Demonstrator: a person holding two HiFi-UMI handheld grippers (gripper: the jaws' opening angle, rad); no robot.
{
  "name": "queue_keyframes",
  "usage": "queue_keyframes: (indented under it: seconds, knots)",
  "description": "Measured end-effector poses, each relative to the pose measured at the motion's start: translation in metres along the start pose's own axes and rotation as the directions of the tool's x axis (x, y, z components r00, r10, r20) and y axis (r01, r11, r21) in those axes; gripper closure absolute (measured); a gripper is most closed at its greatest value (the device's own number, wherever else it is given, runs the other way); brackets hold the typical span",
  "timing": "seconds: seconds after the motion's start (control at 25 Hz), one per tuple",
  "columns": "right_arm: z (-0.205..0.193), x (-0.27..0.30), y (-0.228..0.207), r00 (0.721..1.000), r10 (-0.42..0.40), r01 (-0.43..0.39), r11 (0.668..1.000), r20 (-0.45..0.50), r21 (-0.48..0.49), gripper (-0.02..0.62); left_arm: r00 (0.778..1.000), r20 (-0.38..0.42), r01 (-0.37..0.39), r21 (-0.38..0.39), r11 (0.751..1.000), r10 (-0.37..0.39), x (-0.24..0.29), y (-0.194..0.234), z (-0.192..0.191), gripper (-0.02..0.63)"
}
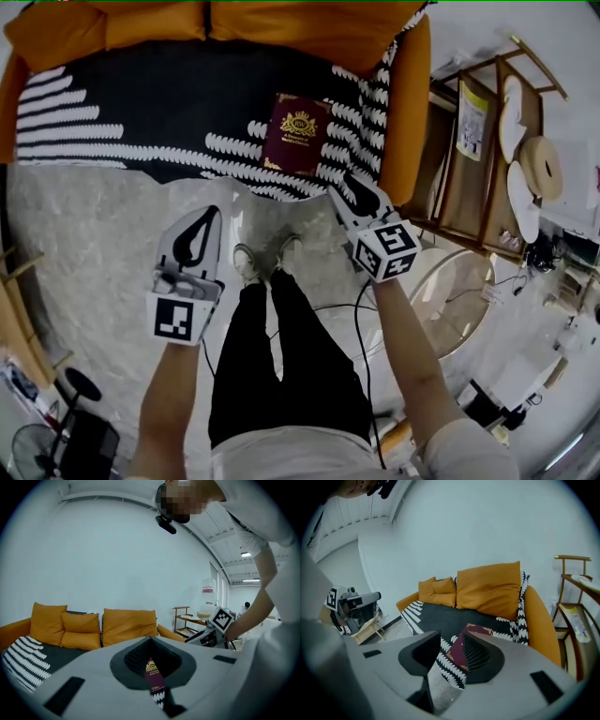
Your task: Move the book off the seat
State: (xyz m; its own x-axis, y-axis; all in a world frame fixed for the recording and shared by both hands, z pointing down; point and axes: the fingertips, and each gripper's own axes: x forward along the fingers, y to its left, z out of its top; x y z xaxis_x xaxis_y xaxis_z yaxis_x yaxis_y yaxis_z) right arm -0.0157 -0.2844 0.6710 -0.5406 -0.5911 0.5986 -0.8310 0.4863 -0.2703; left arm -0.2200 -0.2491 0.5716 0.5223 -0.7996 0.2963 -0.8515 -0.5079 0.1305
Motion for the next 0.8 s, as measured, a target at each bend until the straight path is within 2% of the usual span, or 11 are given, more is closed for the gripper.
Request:
queue_keyframes:
  seconds: [0.16, 0.36, 0.8]
  knots:
    - [-0.025, 0.025, -0.016, 1.0, 0.012, -0.01, 0.999, -0.029, 0.046, 0.427, 1.0, -0.015, 0.01, -0.004, 1.0, -0.01, 0.016, -0.005, -0.015, 0.591]
    - [-0.051, 0.054, -0.038, 0.999, 0.022, -0.015, 0.982, -0.036, 0.188, 0.412, 0.999, -0.033, 0.024, 0.001, 1.0, -0.024, 0.033, -0.009, -0.027, 0.591]
    - [-0.113, 0.129, -0.075, 0.987, 0.084, -0.038, 0.95, -0.137, 0.309, 0.344, 0.997, -0.079, 0.014, -0.004, 1.0, -0.014, 0.057, -0.002, -0.067, 0.589]
